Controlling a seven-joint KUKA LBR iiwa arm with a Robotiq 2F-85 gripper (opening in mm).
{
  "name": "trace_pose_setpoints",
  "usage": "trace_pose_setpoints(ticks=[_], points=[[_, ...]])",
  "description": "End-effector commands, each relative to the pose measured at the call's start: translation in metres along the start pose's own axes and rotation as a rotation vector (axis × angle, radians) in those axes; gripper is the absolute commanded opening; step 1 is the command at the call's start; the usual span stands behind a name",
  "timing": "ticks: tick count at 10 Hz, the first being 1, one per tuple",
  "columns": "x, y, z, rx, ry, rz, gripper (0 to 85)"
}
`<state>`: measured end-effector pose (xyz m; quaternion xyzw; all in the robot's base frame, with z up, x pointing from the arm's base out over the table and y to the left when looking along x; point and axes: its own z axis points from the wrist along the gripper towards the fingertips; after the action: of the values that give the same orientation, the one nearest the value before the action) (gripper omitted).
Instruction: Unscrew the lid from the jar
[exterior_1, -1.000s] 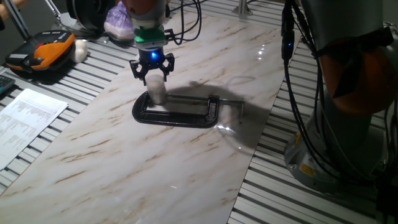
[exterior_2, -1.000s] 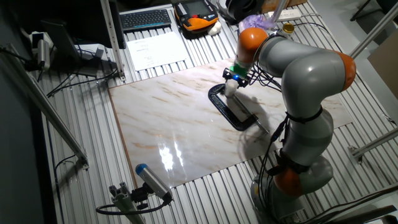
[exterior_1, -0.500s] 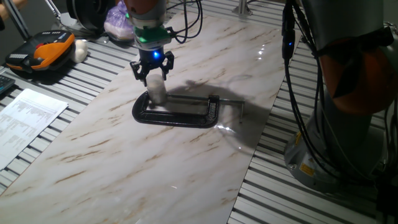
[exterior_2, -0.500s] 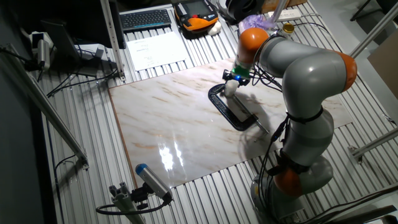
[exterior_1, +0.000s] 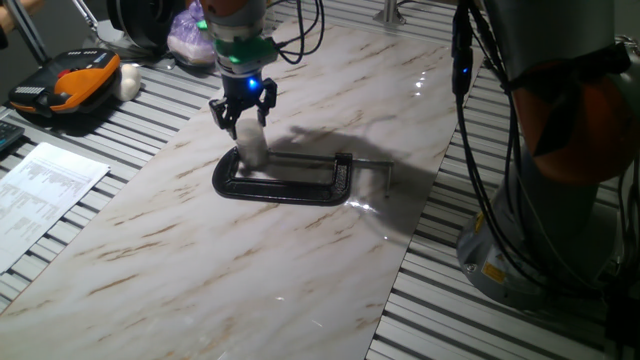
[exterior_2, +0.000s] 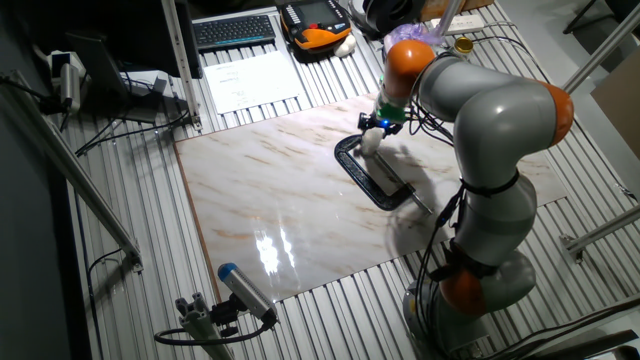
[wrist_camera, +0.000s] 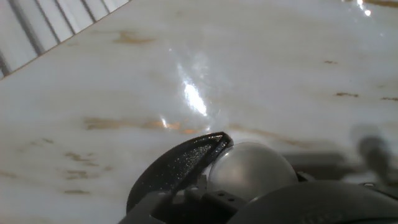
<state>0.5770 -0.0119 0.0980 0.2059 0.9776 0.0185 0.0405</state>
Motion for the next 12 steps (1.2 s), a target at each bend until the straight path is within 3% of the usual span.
trace_pose_setpoints(ticks=[1, 7, 12], points=[[0.000, 0.000, 0.000, -0.002, 0.005, -0.029, 0.0], [-0.002, 0.002, -0.005, 0.008, 0.034, -0.207, 0.0], [-0.005, 0.005, -0.015, 0.024, 0.079, -0.335, 0.0]])
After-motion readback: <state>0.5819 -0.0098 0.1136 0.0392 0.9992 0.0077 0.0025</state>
